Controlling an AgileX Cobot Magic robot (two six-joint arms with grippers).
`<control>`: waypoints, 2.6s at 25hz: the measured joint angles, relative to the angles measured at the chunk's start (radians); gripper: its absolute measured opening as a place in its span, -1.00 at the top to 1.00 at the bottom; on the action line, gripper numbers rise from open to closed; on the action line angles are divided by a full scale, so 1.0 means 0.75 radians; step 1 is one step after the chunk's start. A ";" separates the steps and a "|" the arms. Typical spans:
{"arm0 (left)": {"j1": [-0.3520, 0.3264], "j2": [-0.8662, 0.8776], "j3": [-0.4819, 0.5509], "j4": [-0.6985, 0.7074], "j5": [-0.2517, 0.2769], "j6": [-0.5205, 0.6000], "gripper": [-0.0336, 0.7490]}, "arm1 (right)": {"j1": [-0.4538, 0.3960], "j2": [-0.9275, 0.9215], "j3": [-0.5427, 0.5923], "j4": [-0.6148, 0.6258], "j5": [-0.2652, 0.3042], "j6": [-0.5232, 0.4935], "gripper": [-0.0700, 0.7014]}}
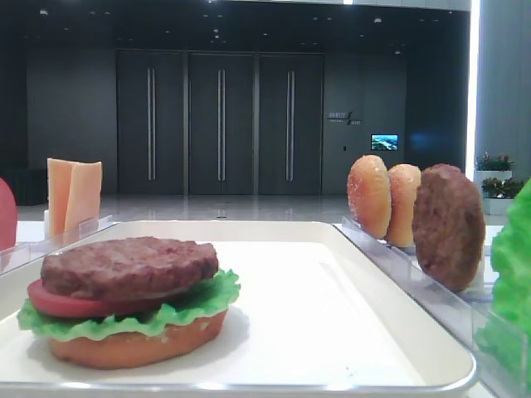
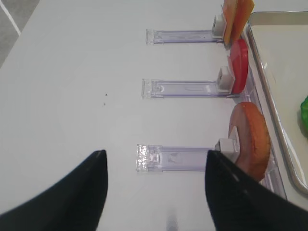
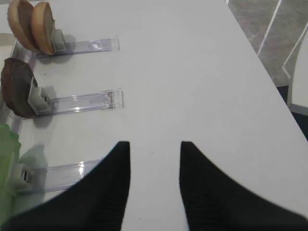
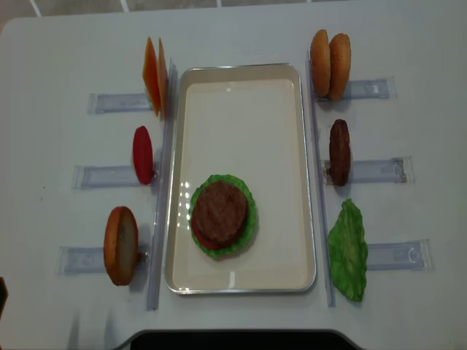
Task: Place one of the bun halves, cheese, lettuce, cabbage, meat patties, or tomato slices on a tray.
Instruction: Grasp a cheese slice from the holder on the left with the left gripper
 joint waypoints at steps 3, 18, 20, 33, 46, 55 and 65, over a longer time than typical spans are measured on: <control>0.000 0.000 0.000 0.000 0.000 0.000 -0.32 | 0.000 0.000 0.000 0.000 0.000 0.000 0.19; 0.000 0.000 0.000 0.000 0.000 0.000 -0.32 | 0.000 0.000 0.000 0.000 0.000 0.000 0.19; 0.000 0.000 0.000 0.000 0.000 0.000 -0.32 | 0.000 0.000 0.000 0.000 0.000 0.000 0.19; 0.000 0.000 0.000 0.000 0.000 0.000 -0.32 | 0.000 0.000 0.000 0.000 -0.003 0.000 0.19; 0.000 0.253 -0.083 0.066 0.010 -0.095 -0.32 | 0.000 0.000 0.000 0.000 -0.003 0.000 0.19; 0.000 1.181 -0.455 0.129 -0.067 -0.199 -0.27 | 0.000 0.000 0.000 0.000 -0.003 0.000 0.19; 0.000 2.176 -1.212 0.114 -0.030 -0.183 -0.27 | 0.000 0.000 0.000 0.000 -0.003 0.000 0.19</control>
